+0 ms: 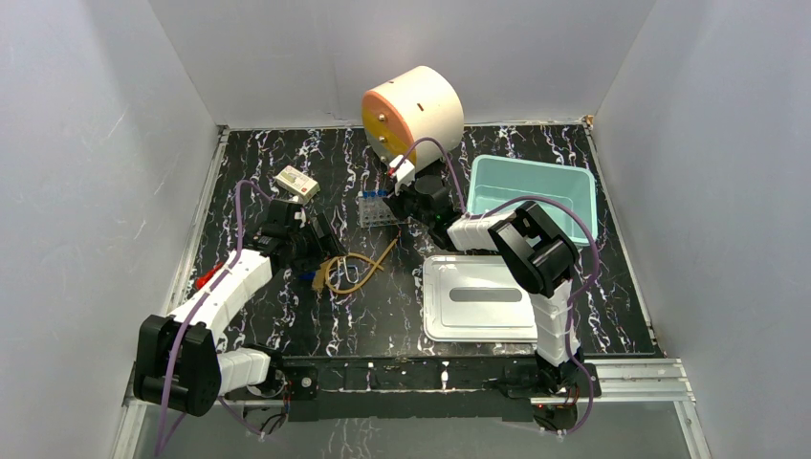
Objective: Organize the chemistry lab equipment
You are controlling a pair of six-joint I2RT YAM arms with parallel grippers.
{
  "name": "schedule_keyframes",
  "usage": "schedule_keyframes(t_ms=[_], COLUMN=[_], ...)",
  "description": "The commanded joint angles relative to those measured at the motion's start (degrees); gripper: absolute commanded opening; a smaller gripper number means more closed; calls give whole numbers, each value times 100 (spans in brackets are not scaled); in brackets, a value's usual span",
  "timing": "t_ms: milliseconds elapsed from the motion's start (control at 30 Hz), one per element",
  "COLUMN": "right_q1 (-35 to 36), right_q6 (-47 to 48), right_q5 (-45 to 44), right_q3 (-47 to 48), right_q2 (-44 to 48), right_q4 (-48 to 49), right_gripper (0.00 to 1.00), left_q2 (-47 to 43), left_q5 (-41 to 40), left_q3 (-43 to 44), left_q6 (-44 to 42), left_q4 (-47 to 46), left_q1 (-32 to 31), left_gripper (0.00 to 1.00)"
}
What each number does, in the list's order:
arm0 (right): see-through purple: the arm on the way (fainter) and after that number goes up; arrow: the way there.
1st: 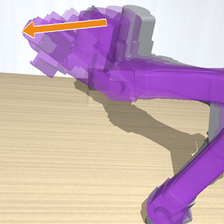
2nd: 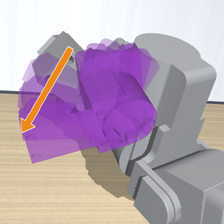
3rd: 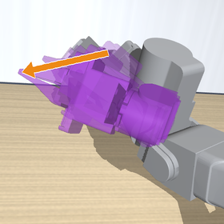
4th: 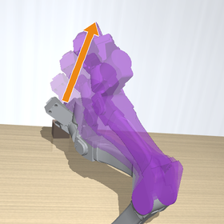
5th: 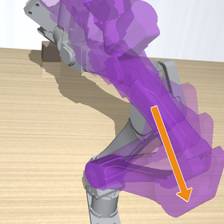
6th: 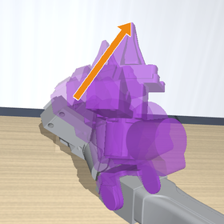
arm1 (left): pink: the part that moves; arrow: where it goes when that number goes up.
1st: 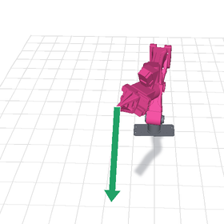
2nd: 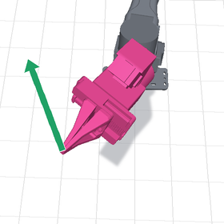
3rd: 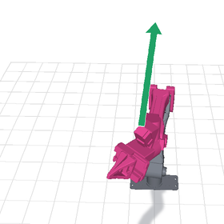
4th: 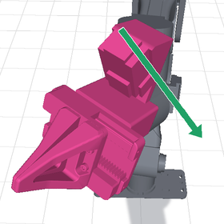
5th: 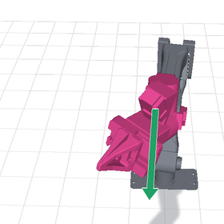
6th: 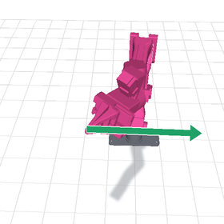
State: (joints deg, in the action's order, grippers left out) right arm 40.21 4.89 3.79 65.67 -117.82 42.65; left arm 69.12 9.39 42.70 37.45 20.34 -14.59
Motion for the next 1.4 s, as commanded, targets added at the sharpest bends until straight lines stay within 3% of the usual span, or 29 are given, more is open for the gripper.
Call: schedule_keyframes(t_ms=[0,400,1000,1133,1367], right_q1=[28,23,11,11,10], right_q6=[34,27,-640,-875,-1478], right_q5=[65,-3,-115,-212,-467], right_q3=[-37,-71,-129,-176,435], right_q2=[50,31,912,1409,2233], right_q4=[457,376,-236,-794,-3130], right_gripper=[30,35,62,63,63], left_q2=[-22,-22,-111,-174,-330], left_q5=[-70,-70,-51,12,156], left_q3=[19,-25,203,300,471], left_q6=[-97,-80,-98,-79,74], left_q4=[54,25,133,171,218], left_q1=[-9,-34,-43,-41,-39], left_gripper=[80,80,80,80,80])
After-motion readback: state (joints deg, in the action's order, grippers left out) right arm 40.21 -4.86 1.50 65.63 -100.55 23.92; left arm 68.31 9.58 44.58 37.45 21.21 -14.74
